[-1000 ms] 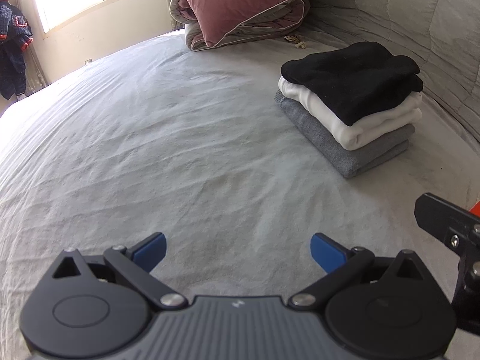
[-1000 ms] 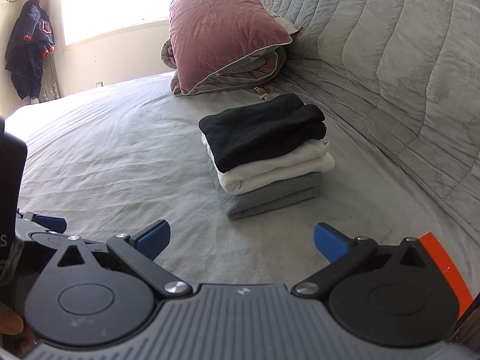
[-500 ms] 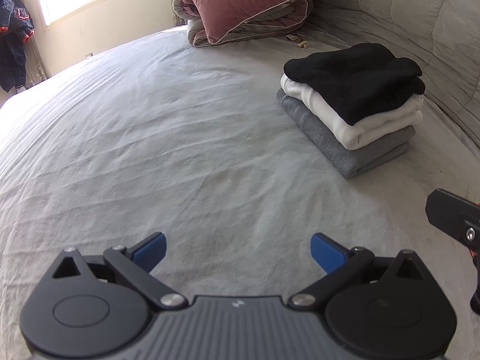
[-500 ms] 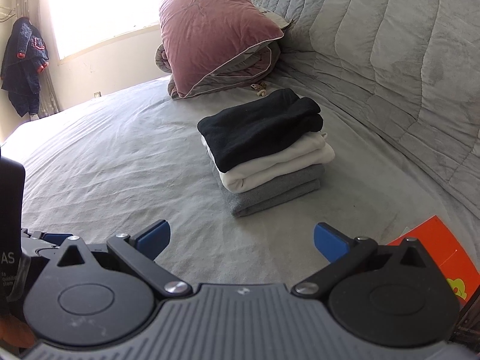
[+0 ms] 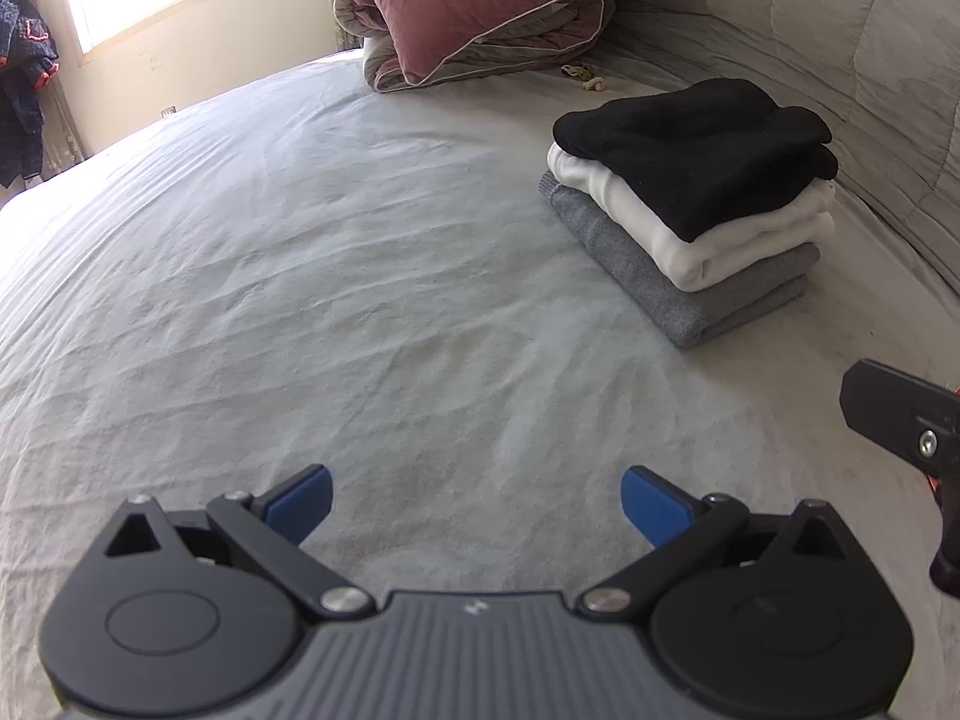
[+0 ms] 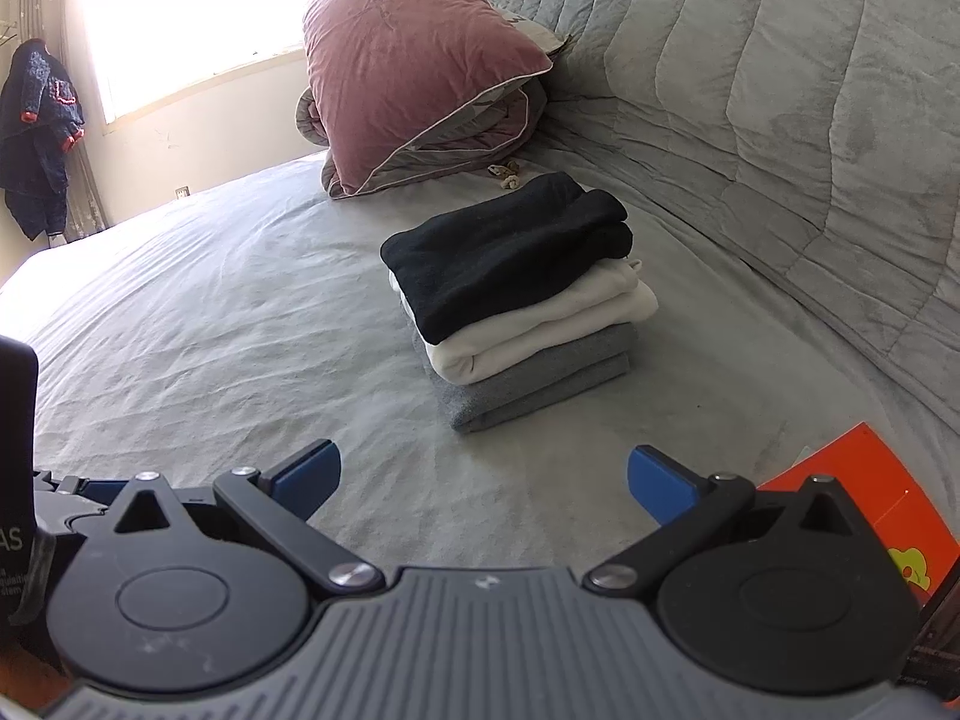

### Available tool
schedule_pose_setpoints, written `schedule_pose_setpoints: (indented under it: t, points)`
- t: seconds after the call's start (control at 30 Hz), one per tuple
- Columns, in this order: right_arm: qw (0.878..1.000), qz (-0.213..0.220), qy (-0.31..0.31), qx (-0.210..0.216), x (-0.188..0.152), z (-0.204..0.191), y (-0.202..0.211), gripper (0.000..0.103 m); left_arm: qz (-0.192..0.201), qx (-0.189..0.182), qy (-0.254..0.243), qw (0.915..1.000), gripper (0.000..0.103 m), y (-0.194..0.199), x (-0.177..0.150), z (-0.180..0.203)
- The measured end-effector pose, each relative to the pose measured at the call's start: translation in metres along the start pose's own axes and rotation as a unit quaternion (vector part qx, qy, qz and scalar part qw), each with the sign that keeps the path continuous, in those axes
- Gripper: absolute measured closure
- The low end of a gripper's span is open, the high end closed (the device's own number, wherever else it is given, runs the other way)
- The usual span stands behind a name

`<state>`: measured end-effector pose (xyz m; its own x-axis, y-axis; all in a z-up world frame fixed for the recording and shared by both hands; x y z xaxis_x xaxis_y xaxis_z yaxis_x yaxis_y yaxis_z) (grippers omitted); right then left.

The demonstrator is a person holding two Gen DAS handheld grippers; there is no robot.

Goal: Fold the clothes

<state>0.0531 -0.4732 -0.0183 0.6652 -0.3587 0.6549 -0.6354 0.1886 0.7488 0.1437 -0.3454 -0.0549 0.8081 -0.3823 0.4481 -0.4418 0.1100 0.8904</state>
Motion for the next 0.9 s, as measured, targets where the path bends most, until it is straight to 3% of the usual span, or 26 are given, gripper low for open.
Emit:
schedule_pose_setpoints:
  t: [0.53,0.9]
  points:
    - [1.0,-0.003,-0.004,-0.008,-0.001,0.002,0.0,0.0,-0.005,-0.004,-0.006,1.0,0.001,0.003,-0.005,0.004]
    - [0.999,0.02,0.01,-0.03,0.002,-0.012,0.037,0.0,0.014,-0.01,-0.018,0.9997,0.001,0.053,-0.025,-0.01]
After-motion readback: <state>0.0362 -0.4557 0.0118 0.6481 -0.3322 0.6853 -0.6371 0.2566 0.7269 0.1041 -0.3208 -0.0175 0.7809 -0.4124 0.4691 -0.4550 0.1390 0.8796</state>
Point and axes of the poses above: each gripper's, at about its wrist camera, not at the fingertips, and y roughly against the way its jaws point, z to its right, x to its top, the point moved 10 cm from there along -y, roughly the way its jaws point, and after that the axes turned 13 degrees about -z, right-handed, at the moved point
